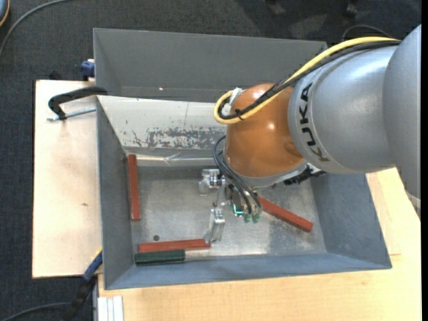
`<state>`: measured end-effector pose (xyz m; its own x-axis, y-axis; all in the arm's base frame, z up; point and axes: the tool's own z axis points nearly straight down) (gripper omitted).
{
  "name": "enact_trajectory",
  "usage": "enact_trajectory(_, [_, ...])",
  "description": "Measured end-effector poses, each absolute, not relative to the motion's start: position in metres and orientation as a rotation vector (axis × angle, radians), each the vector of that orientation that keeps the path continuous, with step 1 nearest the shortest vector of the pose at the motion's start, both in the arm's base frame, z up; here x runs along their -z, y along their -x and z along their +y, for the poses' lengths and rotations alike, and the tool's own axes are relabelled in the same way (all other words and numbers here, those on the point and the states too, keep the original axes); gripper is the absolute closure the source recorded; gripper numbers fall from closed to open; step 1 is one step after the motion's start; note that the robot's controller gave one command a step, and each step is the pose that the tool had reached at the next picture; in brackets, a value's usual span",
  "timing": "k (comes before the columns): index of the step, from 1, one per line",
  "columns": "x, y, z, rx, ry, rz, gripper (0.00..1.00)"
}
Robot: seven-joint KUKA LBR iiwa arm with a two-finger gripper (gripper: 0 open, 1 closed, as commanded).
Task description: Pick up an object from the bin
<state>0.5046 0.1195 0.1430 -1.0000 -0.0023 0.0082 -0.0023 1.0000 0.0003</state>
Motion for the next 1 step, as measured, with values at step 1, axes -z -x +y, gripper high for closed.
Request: enact_trajectory(1, [-0.0664, -0.4945, 0.1156, 0.000, -0.042, -3.132, 0.00])
